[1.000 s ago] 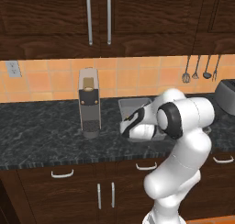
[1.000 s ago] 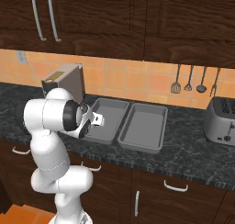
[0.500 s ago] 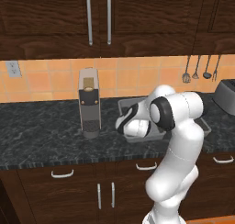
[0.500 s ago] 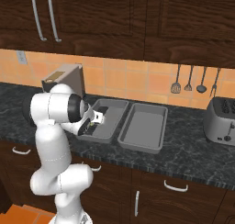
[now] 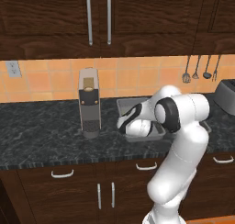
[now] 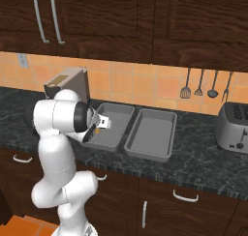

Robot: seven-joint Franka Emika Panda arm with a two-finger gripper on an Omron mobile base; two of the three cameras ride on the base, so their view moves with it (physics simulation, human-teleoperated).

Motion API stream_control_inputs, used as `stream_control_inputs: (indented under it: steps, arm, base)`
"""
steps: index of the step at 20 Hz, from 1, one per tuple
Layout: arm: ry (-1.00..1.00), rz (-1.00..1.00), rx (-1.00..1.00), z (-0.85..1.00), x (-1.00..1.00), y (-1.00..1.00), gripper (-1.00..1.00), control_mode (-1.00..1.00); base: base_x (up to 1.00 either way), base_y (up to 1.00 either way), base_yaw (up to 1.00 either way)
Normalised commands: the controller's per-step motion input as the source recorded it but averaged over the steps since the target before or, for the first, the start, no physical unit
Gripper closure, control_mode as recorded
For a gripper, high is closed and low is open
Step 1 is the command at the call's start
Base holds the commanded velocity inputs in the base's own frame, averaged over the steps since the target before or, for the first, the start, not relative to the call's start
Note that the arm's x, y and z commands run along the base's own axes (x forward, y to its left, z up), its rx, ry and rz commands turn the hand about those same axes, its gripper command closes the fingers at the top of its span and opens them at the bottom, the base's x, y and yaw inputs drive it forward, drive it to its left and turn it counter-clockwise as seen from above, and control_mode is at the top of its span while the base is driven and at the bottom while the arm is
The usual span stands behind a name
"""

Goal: Place one corn and one fish in each tupperware on the nearby counter, to pack two identical lunches.

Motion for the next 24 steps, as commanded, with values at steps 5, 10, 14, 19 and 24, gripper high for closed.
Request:
stream_control_inputs:
  steps: [5,10,14,19,24]
  arm:
    - [-0.03,-0.01,0.00,0.55,-0.32,-0.09,-1.00,-1.00]
    - [-0.01,-0.02,0.00,0.97,-0.72,-0.01,-1.00,-1.00]
    - [0.00,-0.09,-0.06,1.00,-0.63,0.00,-1.00,-1.00]
    - [0.03,-0.10,-0.13,1.00,-0.50,0.03,-1.00,-1.00]
    - [0.15,-0.06,-0.10,1.00,-0.57,0.03,-1.00,-1.00]
  base:
    - [0.00,0.00,0.00]
    - [0.00,0.00,0.00]
    - [0.00,0.00,0.00]
    - [0.00,0.00,0.00]
    - [0.00,0.00,0.00]
